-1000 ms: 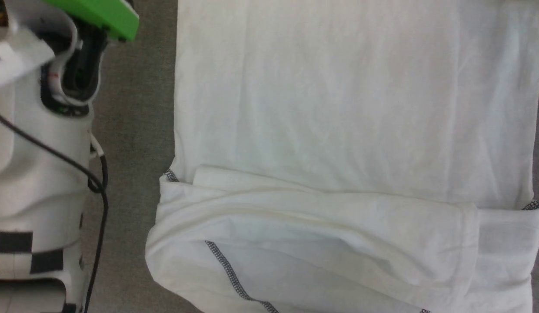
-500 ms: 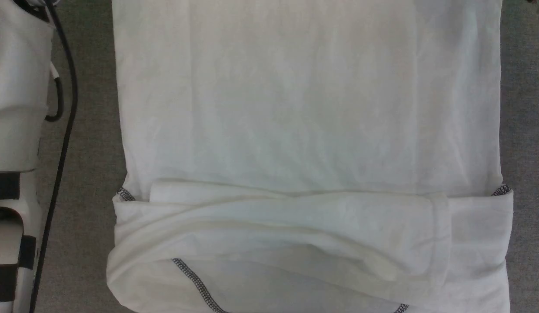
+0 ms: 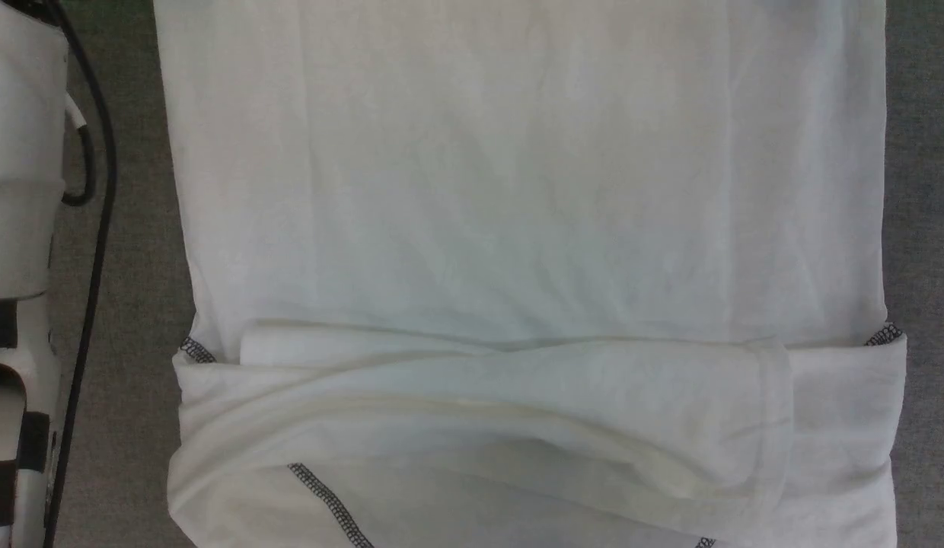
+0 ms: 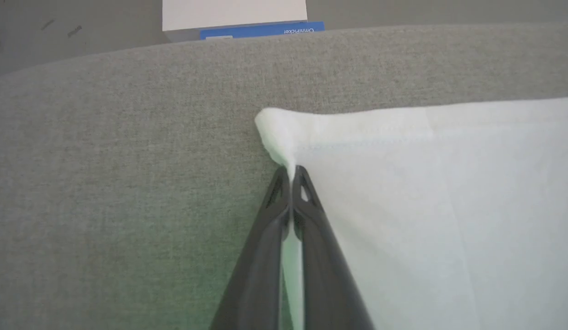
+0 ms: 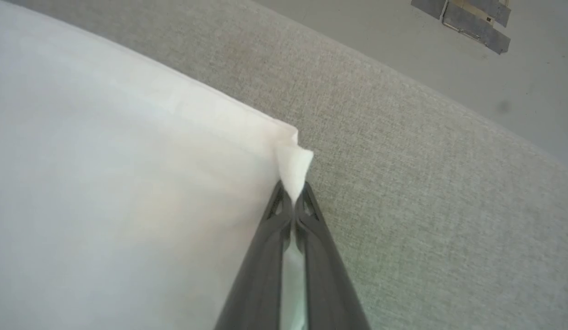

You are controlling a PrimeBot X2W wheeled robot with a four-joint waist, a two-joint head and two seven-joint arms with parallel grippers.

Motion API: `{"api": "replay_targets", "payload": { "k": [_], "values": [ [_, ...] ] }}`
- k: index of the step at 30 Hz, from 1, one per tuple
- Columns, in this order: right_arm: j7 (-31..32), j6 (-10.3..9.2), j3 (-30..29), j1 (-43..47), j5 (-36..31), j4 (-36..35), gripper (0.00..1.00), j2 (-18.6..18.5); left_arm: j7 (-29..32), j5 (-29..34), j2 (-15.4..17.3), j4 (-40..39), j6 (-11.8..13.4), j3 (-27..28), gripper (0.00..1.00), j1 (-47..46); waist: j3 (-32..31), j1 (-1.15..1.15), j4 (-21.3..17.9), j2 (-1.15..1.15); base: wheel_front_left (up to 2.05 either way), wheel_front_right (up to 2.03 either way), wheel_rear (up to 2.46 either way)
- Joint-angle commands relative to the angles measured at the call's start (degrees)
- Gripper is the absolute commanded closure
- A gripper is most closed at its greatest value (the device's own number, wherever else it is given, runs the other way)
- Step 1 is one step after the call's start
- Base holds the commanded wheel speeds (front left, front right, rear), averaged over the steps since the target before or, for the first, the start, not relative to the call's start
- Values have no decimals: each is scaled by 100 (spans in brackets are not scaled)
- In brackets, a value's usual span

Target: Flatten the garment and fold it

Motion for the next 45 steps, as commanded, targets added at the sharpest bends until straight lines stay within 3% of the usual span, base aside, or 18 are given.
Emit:
{"api": "replay_targets", "payload": {
  "k": [1,13,17,22,29,34,40,45],
  "values": [
    [-44,-8,-16,64,5,114,100,-58,-206,37,53,-4,-19,37,100,87,-13,0,10,0,0,0,0],
    [-1623,-8,-844,-533,-530,300,100,123,-2248,560,127,192,90,189,100,-519,-246,0,54,0,0,0,0],
    [-2142,-8,-1078,-700,-699,465,100,201,-2874,532,61,383,-69,228,100,-615,-384,0,70,0,0,0,0],
    [-2438,-8,-1017,-503,-537,756,100,266,-3448,314,-49,689,-480,235,100,-368,-756,0,101,0,0,0,0],
    [-2829,-8,-692,558,334,556,100,123,-4050,24,-90,719,-855,101,100,603,-1573,0,179,0,0,0,0],
    [-2988,-8,-700,1593,953,158,100,64,-4320,-183,-9,348,-942,-20,100,1506,-2152,0,151,0,0,0,0],
    [-3102,-8,-752,2975,1500,-287,100,127,-4531,-349,110,-380,-920,-78,100,2831,-2800,0,106,0,0,0,0],
    [-3096,-8,-840,4037,1815,-667,100,203,-4657,-592,121,-1112,-619,45,100,4087,-3214,0,77,0,0,0,0]
  ]
}}
